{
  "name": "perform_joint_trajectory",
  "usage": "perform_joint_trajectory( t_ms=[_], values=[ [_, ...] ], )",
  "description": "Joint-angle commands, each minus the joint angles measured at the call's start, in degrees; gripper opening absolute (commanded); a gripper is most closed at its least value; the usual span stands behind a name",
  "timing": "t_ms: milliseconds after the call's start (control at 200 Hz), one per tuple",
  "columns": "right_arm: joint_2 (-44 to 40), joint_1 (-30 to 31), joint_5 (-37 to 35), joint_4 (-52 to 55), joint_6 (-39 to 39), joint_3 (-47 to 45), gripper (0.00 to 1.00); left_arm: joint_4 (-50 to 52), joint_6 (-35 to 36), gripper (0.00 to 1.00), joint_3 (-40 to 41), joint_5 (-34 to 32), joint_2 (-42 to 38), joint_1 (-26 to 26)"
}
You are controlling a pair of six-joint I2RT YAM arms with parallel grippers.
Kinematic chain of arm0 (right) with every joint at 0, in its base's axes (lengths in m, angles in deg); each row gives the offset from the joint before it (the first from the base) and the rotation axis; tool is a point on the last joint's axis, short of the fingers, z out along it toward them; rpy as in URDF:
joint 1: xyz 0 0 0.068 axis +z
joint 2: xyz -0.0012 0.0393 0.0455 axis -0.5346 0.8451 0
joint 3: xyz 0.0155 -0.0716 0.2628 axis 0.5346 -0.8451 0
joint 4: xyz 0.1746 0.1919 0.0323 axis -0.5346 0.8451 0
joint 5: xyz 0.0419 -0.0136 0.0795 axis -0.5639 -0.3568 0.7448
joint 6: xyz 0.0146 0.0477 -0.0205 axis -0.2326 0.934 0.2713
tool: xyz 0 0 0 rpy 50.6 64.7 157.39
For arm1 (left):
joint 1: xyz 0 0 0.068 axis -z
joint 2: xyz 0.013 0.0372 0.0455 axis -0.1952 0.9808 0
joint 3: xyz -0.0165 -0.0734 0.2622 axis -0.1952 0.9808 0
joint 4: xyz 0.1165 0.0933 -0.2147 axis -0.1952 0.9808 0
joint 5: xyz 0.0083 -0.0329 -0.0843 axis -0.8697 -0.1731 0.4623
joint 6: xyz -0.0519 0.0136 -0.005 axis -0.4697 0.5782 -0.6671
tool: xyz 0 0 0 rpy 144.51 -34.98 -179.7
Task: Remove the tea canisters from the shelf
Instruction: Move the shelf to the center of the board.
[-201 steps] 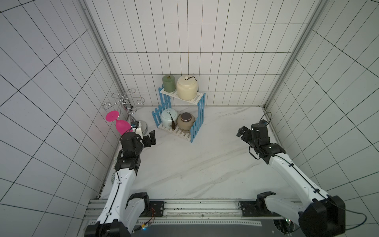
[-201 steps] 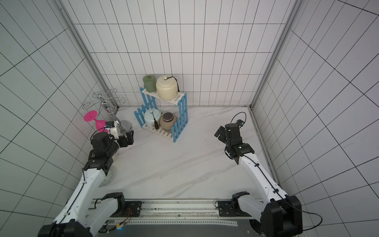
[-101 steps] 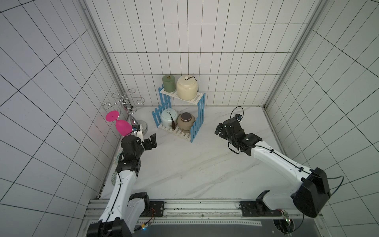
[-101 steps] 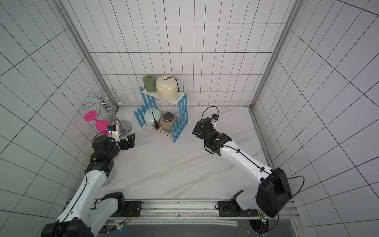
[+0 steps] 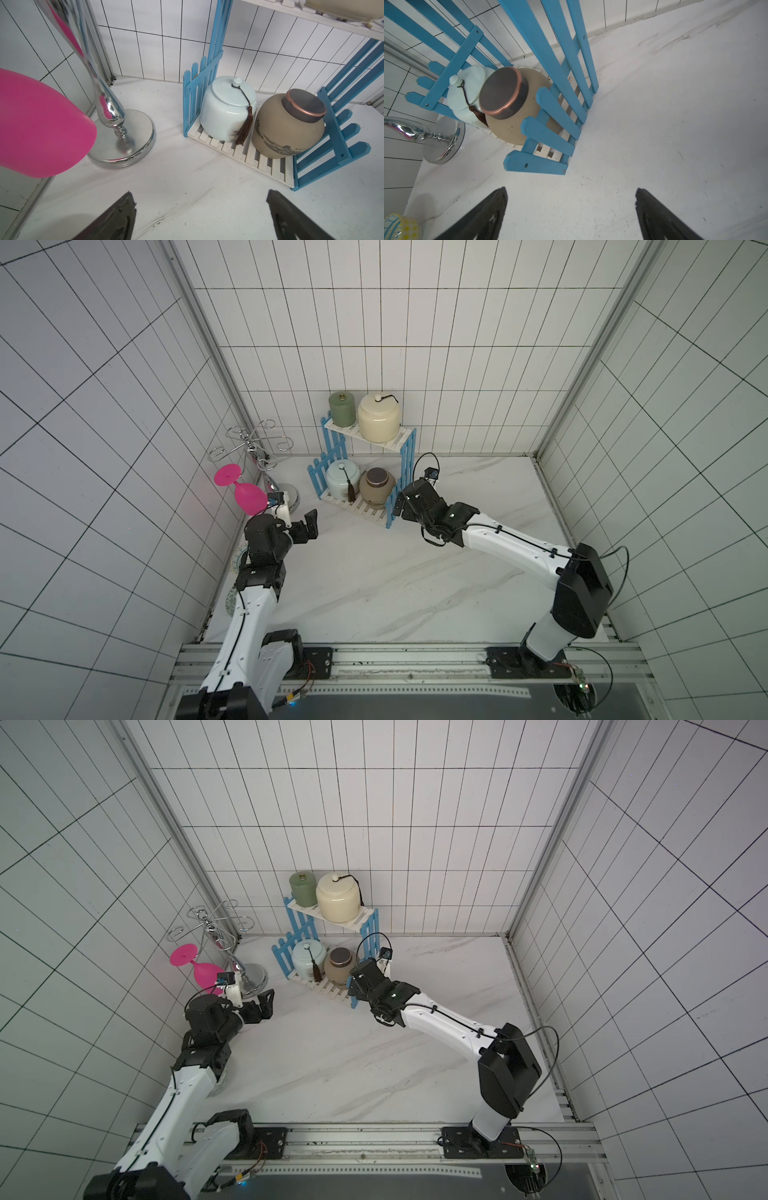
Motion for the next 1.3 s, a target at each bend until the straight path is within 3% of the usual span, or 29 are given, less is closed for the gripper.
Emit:
perform_joint_trajectory(
  t_ms=[0,460,815,1294],
  values=[
    [2.91,1.02,-0.83,-0.2,-1.43,4.8,1.0,-0.95,0.55,0.99,0.51,0.78,-1.09,-0.23],
    [15.69,0.98,-3.99,5.76,-2.35,17.43,0.98,-0.95,0.63,0.99,0.5,0.77,-1.42,0.3],
    [14.09,-0.79,-3.81,5.36,-1.61,12.05,0.82,-1.13,0.41,0.99,0.41,0.81,-1.53,0.43],
    [10.65,-4.65,-4.36,4.86,-3.61,5.79,0.76,-1.13,-0.12,0.99,0.26,1.83,-1.65,0.3]
  ],
)
